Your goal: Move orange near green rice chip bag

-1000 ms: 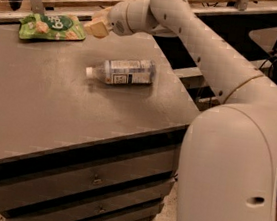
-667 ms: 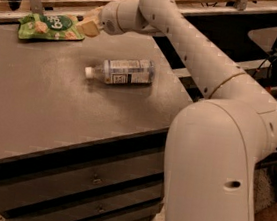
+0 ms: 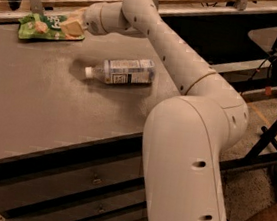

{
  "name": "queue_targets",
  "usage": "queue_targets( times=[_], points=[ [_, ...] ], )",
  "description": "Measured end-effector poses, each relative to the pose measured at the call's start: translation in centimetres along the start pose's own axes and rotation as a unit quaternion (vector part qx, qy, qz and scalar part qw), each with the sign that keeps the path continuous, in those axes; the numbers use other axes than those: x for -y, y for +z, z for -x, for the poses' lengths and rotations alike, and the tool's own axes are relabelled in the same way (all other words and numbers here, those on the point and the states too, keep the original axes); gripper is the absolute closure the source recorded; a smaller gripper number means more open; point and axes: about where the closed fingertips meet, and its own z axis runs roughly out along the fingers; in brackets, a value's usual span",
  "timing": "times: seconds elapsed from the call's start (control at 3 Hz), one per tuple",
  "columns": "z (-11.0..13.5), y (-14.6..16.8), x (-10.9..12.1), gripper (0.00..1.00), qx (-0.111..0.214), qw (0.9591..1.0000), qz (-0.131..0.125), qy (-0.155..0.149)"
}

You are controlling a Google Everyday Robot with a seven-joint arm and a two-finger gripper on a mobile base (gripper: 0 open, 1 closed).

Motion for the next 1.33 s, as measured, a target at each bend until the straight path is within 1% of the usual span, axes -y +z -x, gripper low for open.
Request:
queue_targets(
  times=[0.33, 0.67, 1.0, 1.33],
  points=[
    [-0.6, 2.2, -0.8, 1.00, 0.007, 0.9999, 0.011, 0.007],
    [-1.8, 4.0, -1.7, 1.00, 0.001, 0.9997, 0.020, 0.015],
    [-2.2, 4.9, -1.7, 1.00, -0.001, 0.9997, 0.022, 0.013],
    [-2.6, 5.7, -1.8, 0.83, -0.005, 0.9995, 0.024, 0.021]
  ],
)
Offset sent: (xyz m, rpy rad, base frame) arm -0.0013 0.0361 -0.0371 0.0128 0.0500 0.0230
